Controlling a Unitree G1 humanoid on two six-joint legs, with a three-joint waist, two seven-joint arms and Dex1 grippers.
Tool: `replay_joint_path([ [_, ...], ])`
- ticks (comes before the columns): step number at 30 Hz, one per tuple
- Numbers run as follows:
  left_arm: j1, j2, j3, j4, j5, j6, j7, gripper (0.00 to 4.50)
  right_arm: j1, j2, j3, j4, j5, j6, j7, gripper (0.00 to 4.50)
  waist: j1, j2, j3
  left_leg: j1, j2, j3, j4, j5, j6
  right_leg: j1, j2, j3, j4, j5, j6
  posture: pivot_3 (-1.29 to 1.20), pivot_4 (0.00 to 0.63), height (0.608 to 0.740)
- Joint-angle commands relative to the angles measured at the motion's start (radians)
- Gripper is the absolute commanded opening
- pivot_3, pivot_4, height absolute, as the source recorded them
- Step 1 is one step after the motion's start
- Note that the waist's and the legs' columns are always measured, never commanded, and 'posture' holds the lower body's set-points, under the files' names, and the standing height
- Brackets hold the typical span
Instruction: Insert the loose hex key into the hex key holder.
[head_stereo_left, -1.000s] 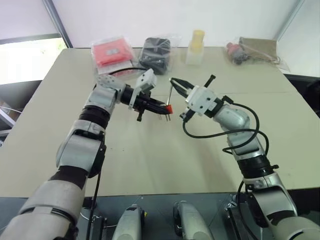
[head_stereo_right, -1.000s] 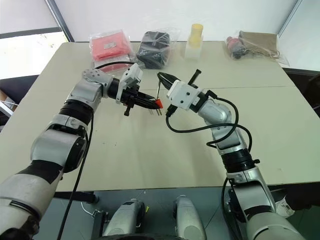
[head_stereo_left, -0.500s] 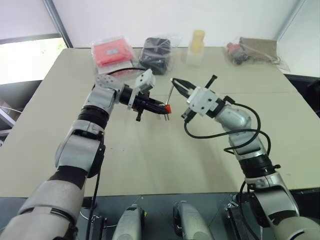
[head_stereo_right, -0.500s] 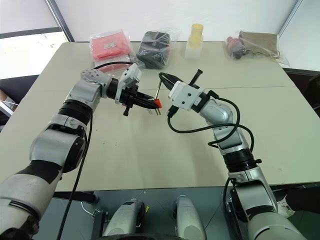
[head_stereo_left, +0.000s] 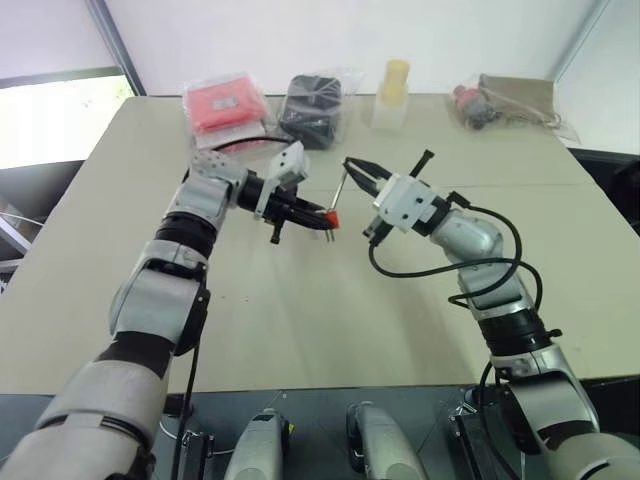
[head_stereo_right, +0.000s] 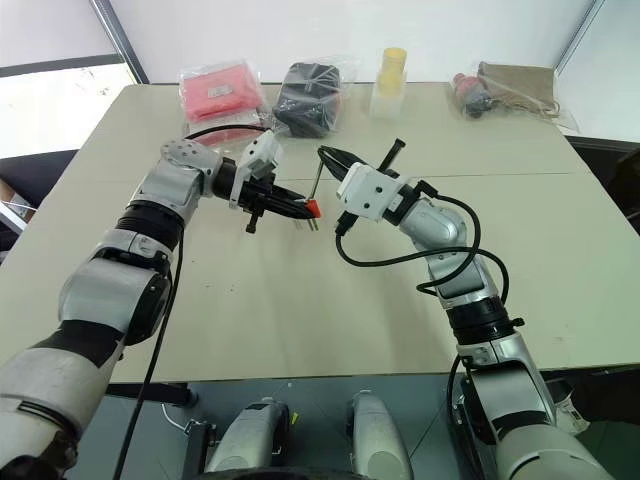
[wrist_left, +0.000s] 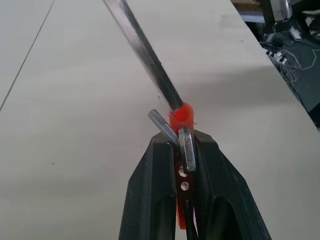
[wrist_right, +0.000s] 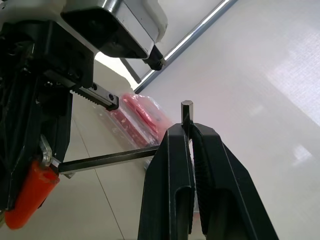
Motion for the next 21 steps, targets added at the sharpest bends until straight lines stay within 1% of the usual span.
replay_joint_path([
  [1, -0.034, -0.001, 0.003, 0.003, 0.011, -0.031, -0.001, 0.00, -0.014, 0.001, -0.004, -0.063, 0.001, -0.029, -0.004, 0.10, 0.000, 0.000, 0.000, 0.000, 0.000, 0.000, 0.000, 0.000, 0.000, 0.000, 0.000, 0.000, 0.000, 0.000, 0.000, 0.00, 0.150, 0.740],
  [12, -0.055, -0.018, 0.019, 0.026, 0.015, -0.034, -0.007, 0.00, -0.005, -0.008, 0.016, -0.085, -0.031, -0.067, 0.004, 0.10, 0.000, 0.000, 0.000, 0.000, 0.000, 0.000, 0.000, 0.000, 0.000, 0.000, 0.000, 0.000, 0.000, 0.000, 0.000, 0.00, 0.150, 0.740],
  [21, -0.057, 0.000, 0.011, 0.011, 0.018, -0.026, -0.043, 0.00, -0.037, -0.066, 0.030, 0.012, -0.145, -0.185, -0.030, 0.10, 0.000, 0.000, 0.000, 0.000, 0.000, 0.000, 0.000, 0.000, 0.000, 0.000, 0.000, 0.000, 0.000, 0.000, 0.000, 0.00, 0.150, 0.740],
])
